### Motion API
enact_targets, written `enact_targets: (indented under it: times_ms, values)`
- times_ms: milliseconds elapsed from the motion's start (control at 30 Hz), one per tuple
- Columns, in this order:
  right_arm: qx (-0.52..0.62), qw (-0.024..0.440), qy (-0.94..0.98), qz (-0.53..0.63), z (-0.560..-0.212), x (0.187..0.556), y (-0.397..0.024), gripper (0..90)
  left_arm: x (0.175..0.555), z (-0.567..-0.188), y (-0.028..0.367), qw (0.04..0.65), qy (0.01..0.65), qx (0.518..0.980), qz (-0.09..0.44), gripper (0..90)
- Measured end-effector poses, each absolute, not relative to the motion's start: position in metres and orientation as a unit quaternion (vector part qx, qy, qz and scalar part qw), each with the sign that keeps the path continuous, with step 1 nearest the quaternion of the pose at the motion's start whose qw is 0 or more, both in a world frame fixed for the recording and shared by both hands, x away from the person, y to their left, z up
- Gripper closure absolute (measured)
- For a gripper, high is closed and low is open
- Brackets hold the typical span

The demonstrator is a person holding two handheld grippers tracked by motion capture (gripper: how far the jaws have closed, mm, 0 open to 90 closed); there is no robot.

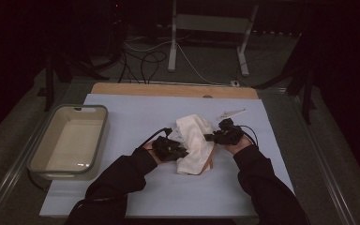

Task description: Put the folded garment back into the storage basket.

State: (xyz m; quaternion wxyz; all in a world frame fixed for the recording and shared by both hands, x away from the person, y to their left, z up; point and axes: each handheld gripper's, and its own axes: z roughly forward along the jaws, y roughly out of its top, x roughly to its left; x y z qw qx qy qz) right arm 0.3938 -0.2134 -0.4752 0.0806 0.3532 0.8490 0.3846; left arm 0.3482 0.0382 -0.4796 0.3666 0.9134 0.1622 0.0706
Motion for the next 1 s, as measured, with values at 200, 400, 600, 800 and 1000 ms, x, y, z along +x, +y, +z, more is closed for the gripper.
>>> enact_targets:
  times_ms: [200,400,600,800,1000]
  values:
    - [0.342,0.082,0.849,0.393,-0.466,0.39,-0.21,78.5,0.344,-0.468,0.043,0.363,0.153,0.916,0.076,85.1]
    - [0.338,0.081,0.851,0.395,-0.459,0.389,-0.205,78.5,0.342,-0.46,0.048,0.366,0.153,0.915,0.081,85.1]
    - [0.333,0.082,0.851,0.398,-0.451,0.388,-0.2,78.5,0.339,-0.452,0.053,0.367,0.156,0.913,0.086,85.1]
    - [0.321,0.081,0.853,0.403,-0.445,0.386,-0.193,78.4,0.334,-0.444,0.062,0.359,0.155,0.916,0.093,85.1]
    - [0.312,0.081,0.855,0.406,-0.44,0.386,-0.184,78.4,0.331,-0.436,0.07,0.358,0.158,0.915,0.097,85.1]
